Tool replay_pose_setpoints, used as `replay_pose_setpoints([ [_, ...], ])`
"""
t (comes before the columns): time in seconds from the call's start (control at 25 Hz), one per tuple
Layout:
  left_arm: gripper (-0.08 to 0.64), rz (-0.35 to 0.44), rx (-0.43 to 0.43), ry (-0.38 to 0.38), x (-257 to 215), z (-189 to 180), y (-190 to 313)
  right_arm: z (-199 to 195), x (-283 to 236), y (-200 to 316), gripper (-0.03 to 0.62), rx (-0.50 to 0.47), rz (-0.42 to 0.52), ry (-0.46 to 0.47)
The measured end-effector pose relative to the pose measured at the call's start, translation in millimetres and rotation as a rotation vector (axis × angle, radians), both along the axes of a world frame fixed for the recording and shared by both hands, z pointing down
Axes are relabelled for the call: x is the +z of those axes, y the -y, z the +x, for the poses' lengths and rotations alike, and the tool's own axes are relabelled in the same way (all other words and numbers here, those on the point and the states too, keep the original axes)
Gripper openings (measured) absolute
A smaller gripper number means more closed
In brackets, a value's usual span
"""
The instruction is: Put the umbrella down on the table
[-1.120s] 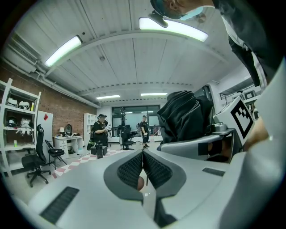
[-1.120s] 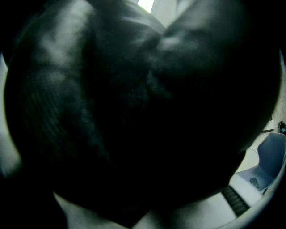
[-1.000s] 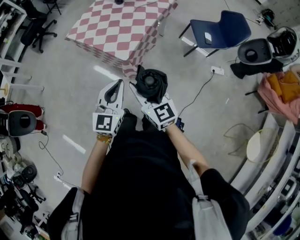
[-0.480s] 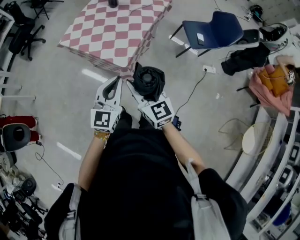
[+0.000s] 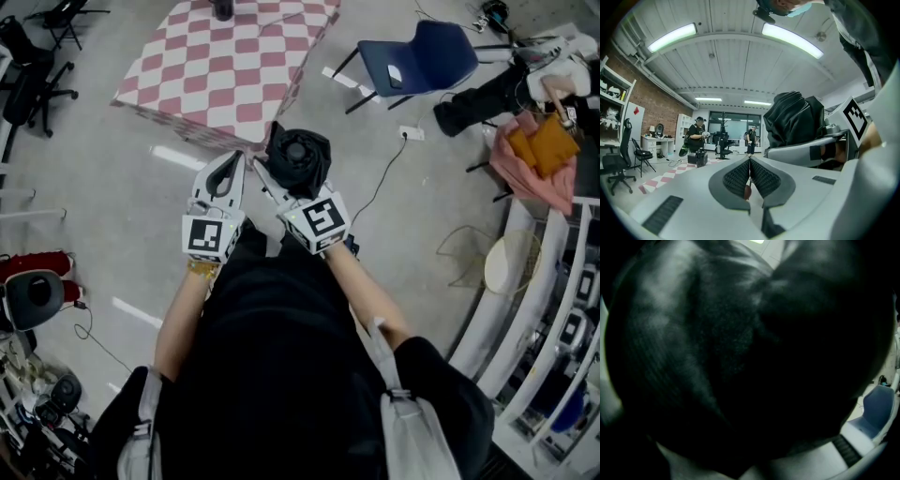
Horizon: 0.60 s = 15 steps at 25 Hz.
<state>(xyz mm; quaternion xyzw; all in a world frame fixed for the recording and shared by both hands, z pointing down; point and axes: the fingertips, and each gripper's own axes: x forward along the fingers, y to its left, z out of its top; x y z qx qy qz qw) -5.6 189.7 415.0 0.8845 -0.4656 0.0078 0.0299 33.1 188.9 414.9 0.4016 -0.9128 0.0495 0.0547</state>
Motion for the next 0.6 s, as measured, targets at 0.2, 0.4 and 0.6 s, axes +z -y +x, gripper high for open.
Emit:
replay_pose_setpoints([
  [0.2,0.014,0.001,0.016,-0.002,-2,-13,13,-11,-4,15,0.164,0.005,-0.004,-0.005],
  [0.4,0.014,0.010,0.013,0.001,-1,-15,33,-3,0,39,0.164,-0.011,-0.040,0.048],
  [0.6,0.014,-0.012,0.000,0.027,5,-7,64,19,4,77,0.163,-0.012,-0.053,0.075],
])
